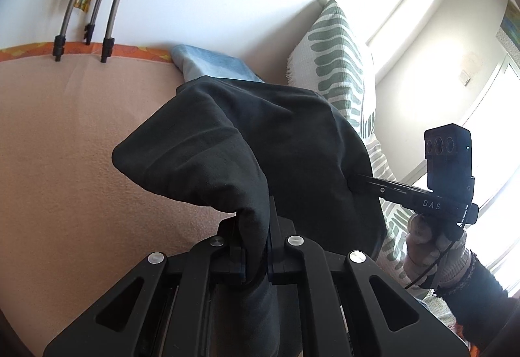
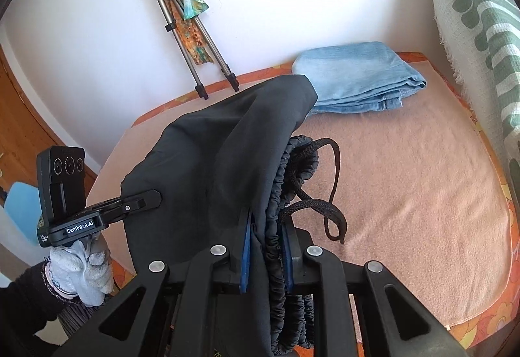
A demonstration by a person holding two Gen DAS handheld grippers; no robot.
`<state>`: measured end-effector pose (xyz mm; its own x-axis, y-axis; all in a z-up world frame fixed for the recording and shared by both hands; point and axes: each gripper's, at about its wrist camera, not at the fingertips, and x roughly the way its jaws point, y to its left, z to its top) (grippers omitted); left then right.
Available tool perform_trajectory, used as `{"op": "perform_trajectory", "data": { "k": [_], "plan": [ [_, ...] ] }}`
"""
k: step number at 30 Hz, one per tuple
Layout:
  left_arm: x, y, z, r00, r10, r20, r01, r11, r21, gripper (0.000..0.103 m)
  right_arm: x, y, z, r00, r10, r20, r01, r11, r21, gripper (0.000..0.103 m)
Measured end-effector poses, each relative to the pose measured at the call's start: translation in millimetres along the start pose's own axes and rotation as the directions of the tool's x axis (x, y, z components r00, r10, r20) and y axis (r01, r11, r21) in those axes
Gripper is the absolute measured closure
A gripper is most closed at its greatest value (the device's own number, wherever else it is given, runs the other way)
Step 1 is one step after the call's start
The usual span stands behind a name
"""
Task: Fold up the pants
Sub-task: 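Lift the folded trousers with both grippers and carry them toward the denim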
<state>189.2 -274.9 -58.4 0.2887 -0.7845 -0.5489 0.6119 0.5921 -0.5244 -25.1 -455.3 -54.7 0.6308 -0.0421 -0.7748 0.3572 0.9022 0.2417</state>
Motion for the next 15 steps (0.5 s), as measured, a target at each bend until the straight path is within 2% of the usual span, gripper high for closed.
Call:
{"op": "perform_trajectory", "data": {
  "k": [7,10,15],
  "plan": [
    [-9,-32,44,0.999,0.006,0.048,-0.012,0.994,0.111,0.097,-34,12,32,0.994,-0.020,0.106,0.022,1.000,-0.013,0.089],
    [-9,-48,74,0.997,0.010,0.075,-0.023,0.986,0.168,0.097,-50,13,54,0.987,-0.033,0.159,0.037,0.999,-0.020,0.089],
    [1,-62,133,0.993,0.008,0.117,-0.031,0.981,0.193,0.097,-72,5,100,0.968,-0.058,0.243,0.066,0.998,-0.024,0.089]
  ]
}}
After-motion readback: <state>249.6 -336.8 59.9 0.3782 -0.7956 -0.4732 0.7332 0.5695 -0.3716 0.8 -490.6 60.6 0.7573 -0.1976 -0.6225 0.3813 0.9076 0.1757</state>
